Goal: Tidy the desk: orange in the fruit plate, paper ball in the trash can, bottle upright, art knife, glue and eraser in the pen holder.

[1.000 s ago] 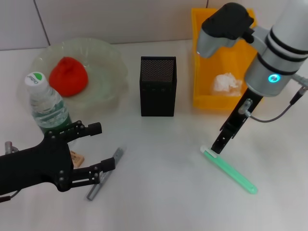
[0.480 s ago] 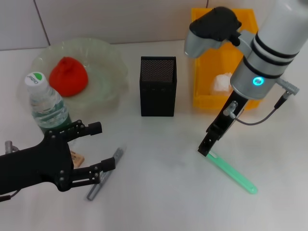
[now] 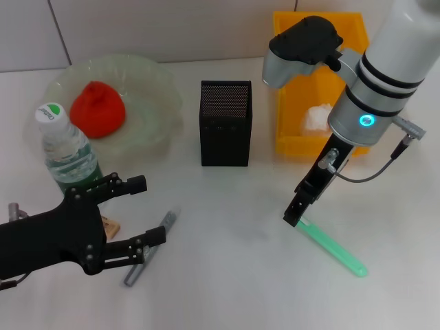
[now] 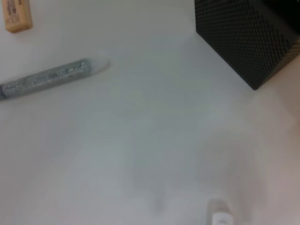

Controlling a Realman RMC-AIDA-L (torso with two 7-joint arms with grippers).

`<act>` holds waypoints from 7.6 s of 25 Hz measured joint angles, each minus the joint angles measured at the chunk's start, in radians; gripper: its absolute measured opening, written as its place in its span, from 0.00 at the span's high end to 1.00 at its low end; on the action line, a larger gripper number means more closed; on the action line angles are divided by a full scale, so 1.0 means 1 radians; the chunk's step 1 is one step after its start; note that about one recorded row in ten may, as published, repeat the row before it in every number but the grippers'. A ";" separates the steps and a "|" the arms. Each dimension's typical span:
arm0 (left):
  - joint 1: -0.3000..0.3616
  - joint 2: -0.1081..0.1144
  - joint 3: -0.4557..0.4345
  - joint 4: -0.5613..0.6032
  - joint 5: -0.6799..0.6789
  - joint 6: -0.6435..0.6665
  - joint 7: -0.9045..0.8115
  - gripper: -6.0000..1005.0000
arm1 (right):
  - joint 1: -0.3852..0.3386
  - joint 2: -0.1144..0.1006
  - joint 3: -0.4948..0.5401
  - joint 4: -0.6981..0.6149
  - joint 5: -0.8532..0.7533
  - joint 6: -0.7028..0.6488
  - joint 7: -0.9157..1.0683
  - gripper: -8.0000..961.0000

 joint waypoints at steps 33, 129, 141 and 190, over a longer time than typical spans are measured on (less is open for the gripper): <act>0.005 -0.003 0.000 -0.003 0.000 -0.005 0.010 0.15 | 0.003 0.003 -0.069 0.066 0.007 0.069 0.012 0.20; 0.003 -0.005 0.006 -0.003 0.000 -0.006 0.008 0.15 | -0.007 0.003 -0.095 0.103 0.040 0.113 0.026 0.72; 0.000 -0.008 0.007 -0.003 0.000 -0.008 0.008 0.15 | -0.010 0.001 -0.095 0.101 0.040 0.113 0.026 0.86; -0.002 -0.011 0.005 -0.001 0.000 -0.009 0.002 0.15 | -0.075 0.000 -0.095 -0.188 0.046 0.028 0.036 0.95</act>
